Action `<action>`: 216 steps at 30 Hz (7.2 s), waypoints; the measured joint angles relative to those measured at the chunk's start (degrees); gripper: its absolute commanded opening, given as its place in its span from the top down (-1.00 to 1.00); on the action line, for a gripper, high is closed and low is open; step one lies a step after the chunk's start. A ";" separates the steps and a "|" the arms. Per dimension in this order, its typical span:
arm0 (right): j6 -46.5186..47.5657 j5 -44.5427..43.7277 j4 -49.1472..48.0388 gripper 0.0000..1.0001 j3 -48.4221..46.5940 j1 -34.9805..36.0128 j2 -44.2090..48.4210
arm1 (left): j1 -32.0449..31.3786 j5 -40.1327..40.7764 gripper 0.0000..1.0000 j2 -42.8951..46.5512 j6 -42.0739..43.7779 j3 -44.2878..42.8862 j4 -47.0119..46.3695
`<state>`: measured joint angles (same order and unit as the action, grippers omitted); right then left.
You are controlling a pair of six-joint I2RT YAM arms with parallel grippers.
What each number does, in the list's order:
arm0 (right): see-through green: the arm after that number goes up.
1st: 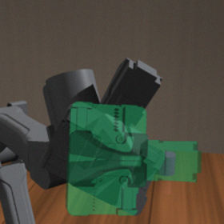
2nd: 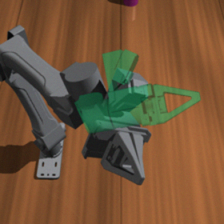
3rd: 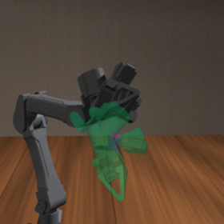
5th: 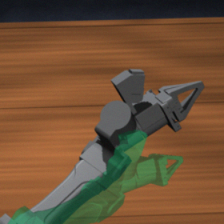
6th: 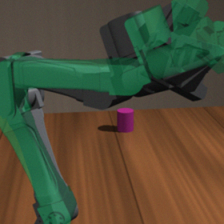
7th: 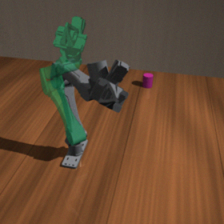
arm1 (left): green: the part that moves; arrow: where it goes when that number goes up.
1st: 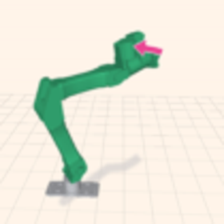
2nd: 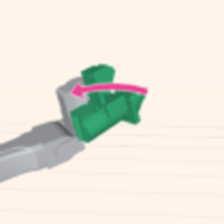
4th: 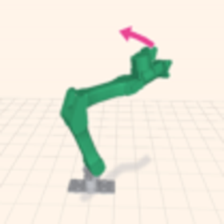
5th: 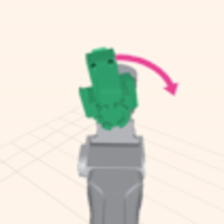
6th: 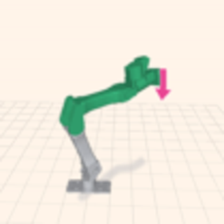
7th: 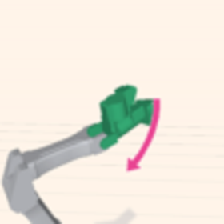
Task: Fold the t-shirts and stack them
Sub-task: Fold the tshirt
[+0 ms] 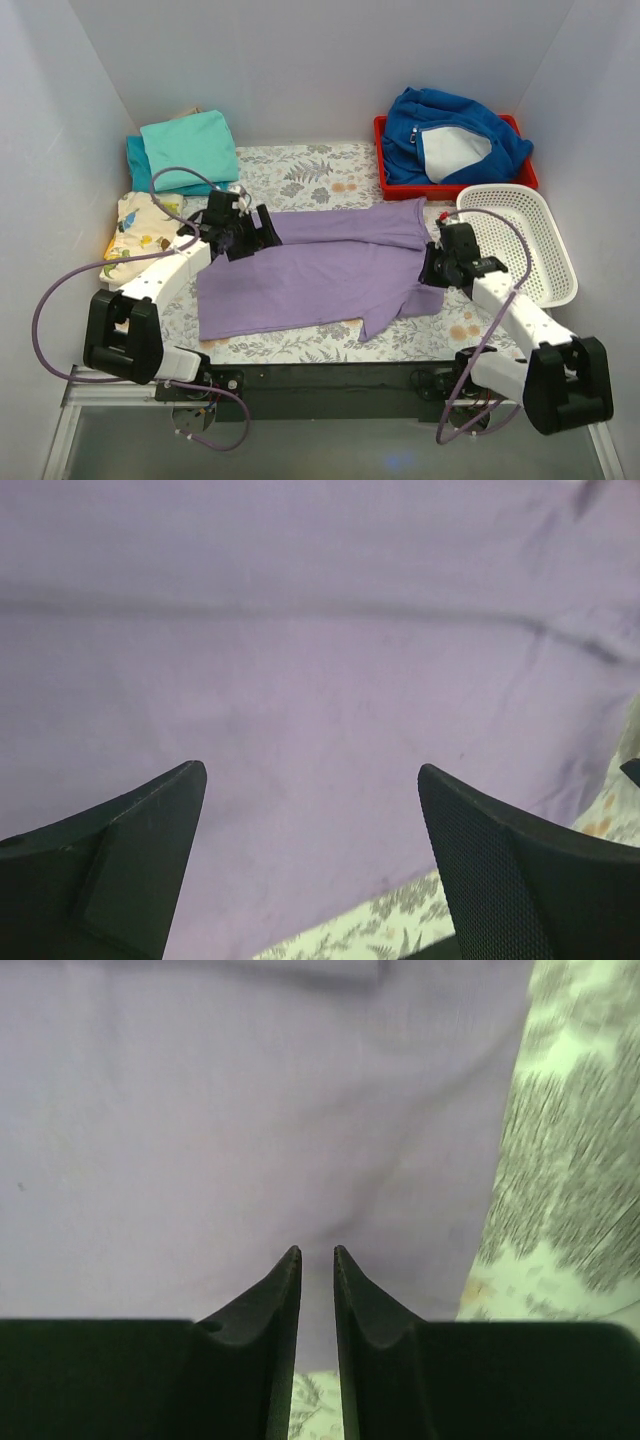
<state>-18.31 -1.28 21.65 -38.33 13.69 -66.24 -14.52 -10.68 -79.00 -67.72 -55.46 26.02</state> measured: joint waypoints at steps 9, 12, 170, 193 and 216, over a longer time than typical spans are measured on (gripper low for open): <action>-14.91 -4.44 5.38 0.49 8.44 12.04 14.01 | -8.48 -1.46 -0.72 0.07 -5.92 9.90 -0.83; -18.93 -7.13 6.91 0.42 9.55 16.28 13.75 | -8.63 -1.44 -0.72 0.07 -6.29 9.90 -1.46; -26.05 7.37 45.00 0.97 -2.82 9.68 52.22 | -8.66 -3.61 -0.82 -7.19 3.10 4.28 4.22; -14.08 -13.64 15.06 0.97 -0.55 9.68 20.33 | -8.66 1.33 -0.94 0.22 0.15 3.39 12.33; 1.60 -14.19 -4.20 0.97 -16.44 7.48 -19.30 | -8.66 2.25 -0.93 -9.20 0.02 2.38 14.36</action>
<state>-16.71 -15.46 17.45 -54.76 21.17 -85.54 -23.18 -8.43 -88.20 -67.70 -53.08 40.38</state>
